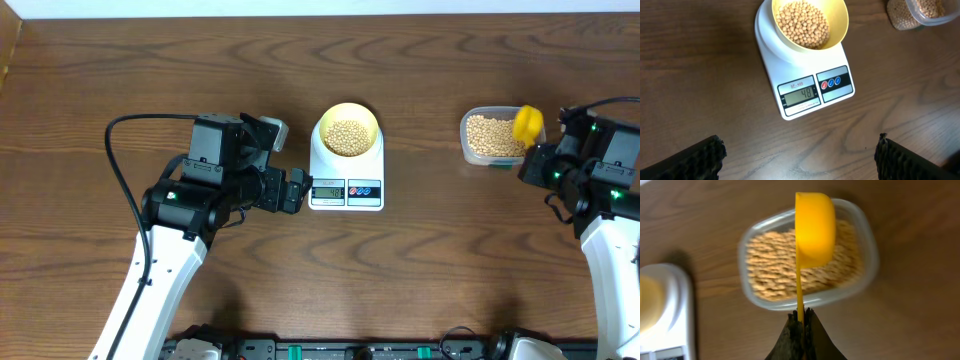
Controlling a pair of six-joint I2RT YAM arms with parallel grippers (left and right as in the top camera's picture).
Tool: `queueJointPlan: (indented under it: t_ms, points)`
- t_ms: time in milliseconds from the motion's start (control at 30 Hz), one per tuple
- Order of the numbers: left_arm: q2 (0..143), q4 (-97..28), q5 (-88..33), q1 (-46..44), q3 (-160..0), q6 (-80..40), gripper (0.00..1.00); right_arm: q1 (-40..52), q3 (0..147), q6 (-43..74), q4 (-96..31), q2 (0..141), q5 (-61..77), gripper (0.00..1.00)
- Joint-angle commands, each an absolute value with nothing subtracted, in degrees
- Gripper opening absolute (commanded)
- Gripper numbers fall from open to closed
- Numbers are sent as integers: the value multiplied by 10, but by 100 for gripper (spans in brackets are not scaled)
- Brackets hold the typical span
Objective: Scoop item into bowl and weigh 50g on scale
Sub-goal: 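Move the empty scoop back over the soybean tub with the right gripper, then dip the scoop into the soybeans with the right gripper and lift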
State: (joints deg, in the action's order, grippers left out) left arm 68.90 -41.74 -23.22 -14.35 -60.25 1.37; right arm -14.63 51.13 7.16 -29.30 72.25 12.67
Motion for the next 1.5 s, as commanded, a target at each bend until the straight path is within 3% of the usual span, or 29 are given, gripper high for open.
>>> queueJointPlan:
  t_ms: [0, 600, 900, 1467]
  points:
    - [689, -417, -229, -142, -603, 19, 98, -149, 512, 93, -303, 716, 72, 2]
    - [689, -417, -229, -142, -603, 19, 98, -85, 509, 107, -254, 844, 85, 1]
    - [689, -417, -229, -142, -603, 19, 98, -75, 509, 108, -227, 851, 236, 1]
    - [689, -417, -229, -142, -603, 19, 98, -171, 509, 223, -233, 851, 412, 1]
